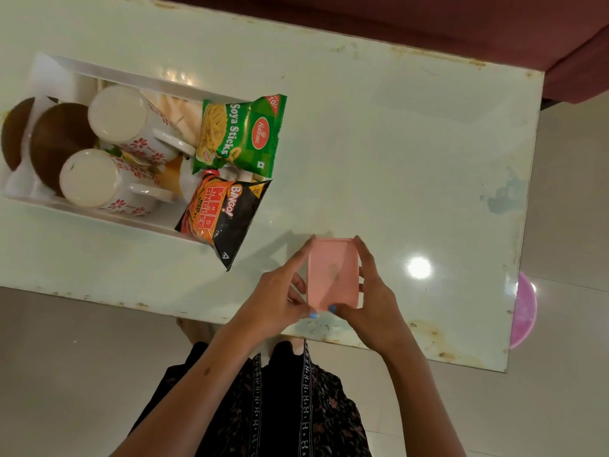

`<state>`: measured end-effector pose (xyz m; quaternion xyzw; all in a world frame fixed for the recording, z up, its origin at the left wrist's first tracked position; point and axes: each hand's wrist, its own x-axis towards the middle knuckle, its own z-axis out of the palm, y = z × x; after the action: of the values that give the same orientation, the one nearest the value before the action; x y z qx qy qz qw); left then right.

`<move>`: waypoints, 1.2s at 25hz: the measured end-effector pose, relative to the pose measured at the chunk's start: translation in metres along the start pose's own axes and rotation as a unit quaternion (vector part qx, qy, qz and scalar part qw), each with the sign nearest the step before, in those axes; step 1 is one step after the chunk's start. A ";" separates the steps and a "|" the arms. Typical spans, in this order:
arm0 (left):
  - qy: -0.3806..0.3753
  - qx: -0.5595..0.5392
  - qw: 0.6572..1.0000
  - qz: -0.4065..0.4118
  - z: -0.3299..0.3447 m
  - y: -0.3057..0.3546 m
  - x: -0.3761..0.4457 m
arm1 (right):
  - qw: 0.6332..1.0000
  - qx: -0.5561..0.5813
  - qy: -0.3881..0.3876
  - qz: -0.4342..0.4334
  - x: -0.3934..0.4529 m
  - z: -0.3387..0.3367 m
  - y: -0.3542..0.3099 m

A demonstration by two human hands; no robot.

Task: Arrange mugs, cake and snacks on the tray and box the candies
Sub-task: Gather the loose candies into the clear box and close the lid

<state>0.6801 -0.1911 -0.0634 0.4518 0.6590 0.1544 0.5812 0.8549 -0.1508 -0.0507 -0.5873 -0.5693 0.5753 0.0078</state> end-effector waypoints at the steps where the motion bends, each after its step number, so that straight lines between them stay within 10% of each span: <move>1: 0.002 -0.007 1.000 -0.003 0.001 -0.002 -0.001 | 1.000 -0.009 -0.012 -0.002 0.001 -0.002 0.000; 30: 0.049 -0.007 0.998 -0.030 0.013 0.011 -0.002 | 0.995 0.096 -0.007 -0.003 0.010 -0.015 0.007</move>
<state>0.6965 -0.1914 -0.0581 0.4195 0.6990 0.1635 0.5555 0.8664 -0.1370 -0.0571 -0.5780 -0.5131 0.6315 0.0615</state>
